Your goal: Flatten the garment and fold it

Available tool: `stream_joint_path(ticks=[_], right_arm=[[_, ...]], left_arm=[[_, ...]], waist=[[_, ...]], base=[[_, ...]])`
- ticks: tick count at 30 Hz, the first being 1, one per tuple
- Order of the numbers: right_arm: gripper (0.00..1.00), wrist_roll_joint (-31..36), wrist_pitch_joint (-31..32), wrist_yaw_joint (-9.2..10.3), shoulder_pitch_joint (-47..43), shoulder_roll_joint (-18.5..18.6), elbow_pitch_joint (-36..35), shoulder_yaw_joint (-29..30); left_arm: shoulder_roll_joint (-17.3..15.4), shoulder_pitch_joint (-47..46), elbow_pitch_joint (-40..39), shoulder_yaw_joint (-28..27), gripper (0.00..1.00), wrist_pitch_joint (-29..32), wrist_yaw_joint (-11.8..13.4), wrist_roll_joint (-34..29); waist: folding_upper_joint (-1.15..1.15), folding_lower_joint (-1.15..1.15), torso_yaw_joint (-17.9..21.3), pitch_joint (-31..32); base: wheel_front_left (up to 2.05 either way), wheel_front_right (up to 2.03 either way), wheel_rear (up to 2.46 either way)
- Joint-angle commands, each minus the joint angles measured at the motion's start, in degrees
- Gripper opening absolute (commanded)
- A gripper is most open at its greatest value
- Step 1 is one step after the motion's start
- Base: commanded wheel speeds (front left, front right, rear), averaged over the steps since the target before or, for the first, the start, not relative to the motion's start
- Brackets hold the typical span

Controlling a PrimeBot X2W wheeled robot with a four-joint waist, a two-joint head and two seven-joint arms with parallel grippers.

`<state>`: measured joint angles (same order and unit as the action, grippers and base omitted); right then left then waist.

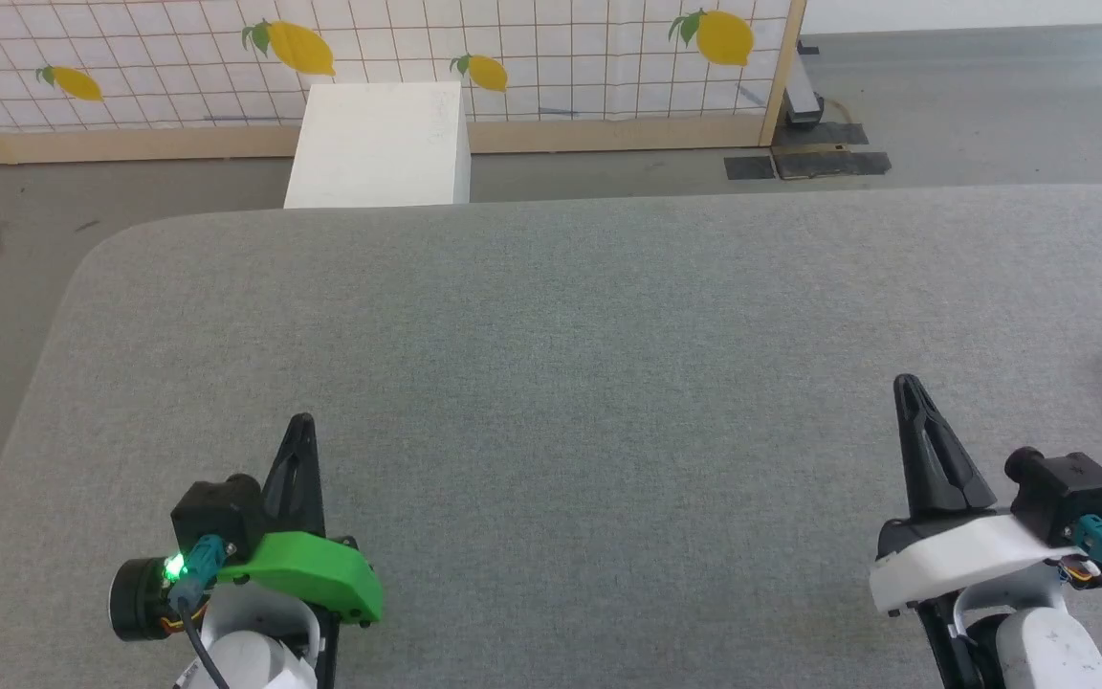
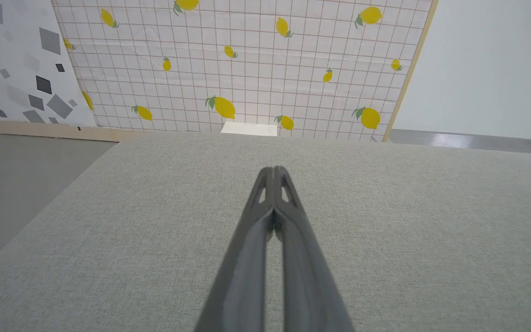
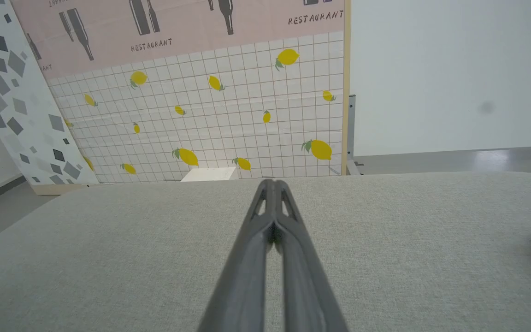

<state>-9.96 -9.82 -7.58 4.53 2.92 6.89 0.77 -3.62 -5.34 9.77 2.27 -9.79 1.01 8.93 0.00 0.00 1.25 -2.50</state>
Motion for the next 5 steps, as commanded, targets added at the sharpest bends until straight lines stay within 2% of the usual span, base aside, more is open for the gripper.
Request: stream_joint_path(ticks=[1, 5], right_arm=[[0.00, 0.7, 0.3, 0.03, -1.1, 0.0, -0.6, -0.1], [0.00, 1.2, 0.8, 0.03, -1.2, 0.0, -0.9, -0.1]], left_arm=[[0.2, 0.8, -0.5, -0.2, 0.00, 0.3, -0.3, -0.7], [0.3, 1.0, -1.0, -0.3, 0.00, 0.7, -0.3, -1.1]], waist=[[0.00, 0.00, 0.0, 0.0], [0.00, 0.00, -0.1, 0.2]], base=[[0.00, 0.00, 0.00], [0.00, 0.00, 0.00]])
